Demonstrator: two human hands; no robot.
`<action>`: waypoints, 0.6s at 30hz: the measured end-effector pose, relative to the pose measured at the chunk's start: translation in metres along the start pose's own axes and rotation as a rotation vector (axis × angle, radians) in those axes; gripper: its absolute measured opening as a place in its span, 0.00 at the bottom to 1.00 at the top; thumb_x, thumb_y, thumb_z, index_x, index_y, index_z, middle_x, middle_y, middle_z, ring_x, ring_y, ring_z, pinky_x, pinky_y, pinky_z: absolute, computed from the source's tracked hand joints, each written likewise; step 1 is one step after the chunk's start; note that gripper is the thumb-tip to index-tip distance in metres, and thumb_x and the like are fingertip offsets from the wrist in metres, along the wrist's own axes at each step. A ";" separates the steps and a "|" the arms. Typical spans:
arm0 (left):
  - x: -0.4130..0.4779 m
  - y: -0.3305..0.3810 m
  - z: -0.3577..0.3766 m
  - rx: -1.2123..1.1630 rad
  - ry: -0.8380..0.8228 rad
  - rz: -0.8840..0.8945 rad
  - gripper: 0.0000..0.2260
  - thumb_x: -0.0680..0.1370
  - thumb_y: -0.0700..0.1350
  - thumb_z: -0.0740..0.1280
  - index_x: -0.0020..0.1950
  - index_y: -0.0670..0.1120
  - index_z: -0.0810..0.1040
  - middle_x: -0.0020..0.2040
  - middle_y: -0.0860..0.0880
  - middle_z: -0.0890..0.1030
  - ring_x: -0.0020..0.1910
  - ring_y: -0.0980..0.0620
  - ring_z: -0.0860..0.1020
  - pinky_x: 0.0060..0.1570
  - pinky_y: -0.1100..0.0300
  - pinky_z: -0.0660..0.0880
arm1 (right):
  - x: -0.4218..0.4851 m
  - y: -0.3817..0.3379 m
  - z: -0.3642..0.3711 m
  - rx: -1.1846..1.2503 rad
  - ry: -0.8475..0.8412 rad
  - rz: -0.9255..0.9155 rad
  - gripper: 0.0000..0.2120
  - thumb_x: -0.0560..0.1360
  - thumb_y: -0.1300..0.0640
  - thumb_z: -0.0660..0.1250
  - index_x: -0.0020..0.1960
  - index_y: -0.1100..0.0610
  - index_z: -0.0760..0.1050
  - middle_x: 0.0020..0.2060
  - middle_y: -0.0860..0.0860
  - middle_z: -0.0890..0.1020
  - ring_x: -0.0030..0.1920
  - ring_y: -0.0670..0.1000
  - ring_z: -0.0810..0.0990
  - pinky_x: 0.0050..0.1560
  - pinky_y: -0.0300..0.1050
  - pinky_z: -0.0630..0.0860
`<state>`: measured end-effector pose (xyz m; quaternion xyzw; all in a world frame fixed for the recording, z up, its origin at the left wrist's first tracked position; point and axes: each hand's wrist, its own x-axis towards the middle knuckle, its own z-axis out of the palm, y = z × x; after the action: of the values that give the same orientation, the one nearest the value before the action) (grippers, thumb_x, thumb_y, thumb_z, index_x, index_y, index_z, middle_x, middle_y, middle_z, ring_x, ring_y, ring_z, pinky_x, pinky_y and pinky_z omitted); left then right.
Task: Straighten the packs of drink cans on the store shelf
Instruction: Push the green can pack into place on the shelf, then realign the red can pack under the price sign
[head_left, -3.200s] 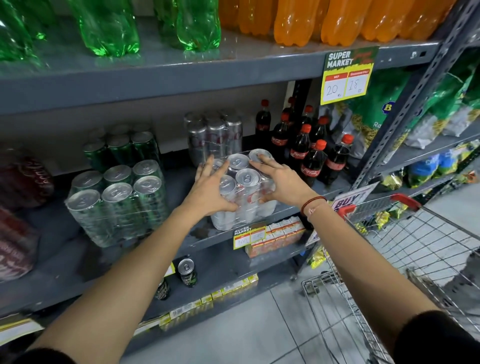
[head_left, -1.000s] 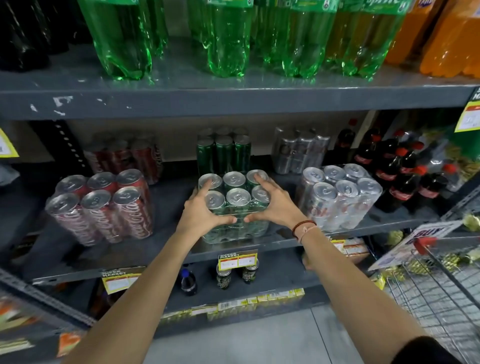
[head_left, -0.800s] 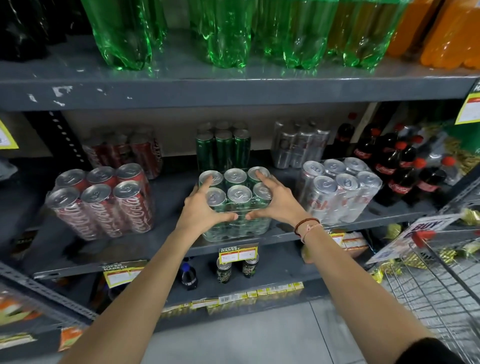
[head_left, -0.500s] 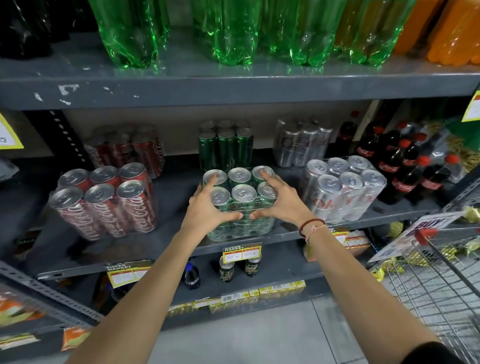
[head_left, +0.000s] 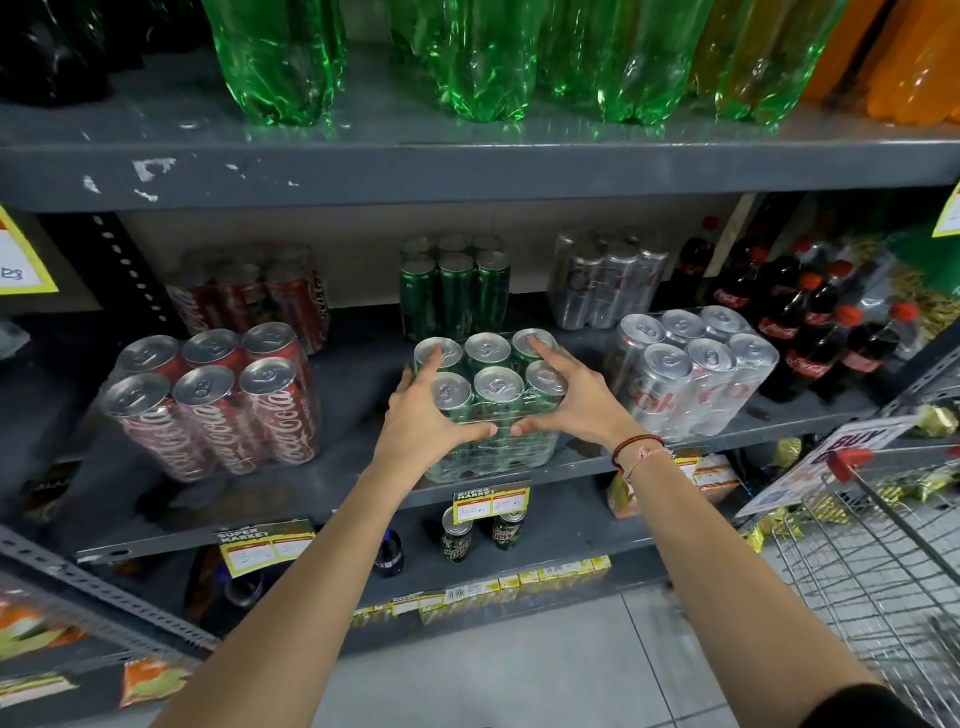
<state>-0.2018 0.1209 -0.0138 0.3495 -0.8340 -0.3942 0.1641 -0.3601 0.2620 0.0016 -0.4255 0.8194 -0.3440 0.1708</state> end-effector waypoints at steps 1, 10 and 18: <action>0.000 0.001 0.000 0.003 0.000 0.006 0.52 0.54 0.63 0.78 0.73 0.60 0.57 0.74 0.46 0.64 0.72 0.43 0.63 0.67 0.42 0.67 | 0.000 -0.001 0.000 0.000 -0.001 0.002 0.54 0.57 0.50 0.82 0.76 0.46 0.56 0.77 0.53 0.58 0.76 0.51 0.56 0.70 0.39 0.54; -0.002 0.003 -0.032 0.028 -0.097 0.079 0.51 0.61 0.59 0.77 0.76 0.56 0.50 0.78 0.44 0.50 0.77 0.44 0.52 0.72 0.48 0.56 | -0.004 -0.025 0.004 -0.015 0.061 0.048 0.51 0.58 0.38 0.77 0.75 0.45 0.57 0.77 0.55 0.52 0.78 0.51 0.47 0.76 0.54 0.55; -0.018 -0.030 -0.144 0.034 0.363 0.209 0.34 0.70 0.54 0.73 0.72 0.47 0.64 0.70 0.40 0.69 0.69 0.43 0.67 0.68 0.56 0.62 | 0.009 -0.124 0.066 0.107 0.201 -0.224 0.43 0.66 0.39 0.73 0.75 0.46 0.57 0.74 0.55 0.61 0.75 0.54 0.57 0.73 0.52 0.59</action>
<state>-0.0964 0.0421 0.0548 0.3290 -0.8291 -0.2915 0.3456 -0.2558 0.1774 0.0431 -0.4680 0.7603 -0.4448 0.0711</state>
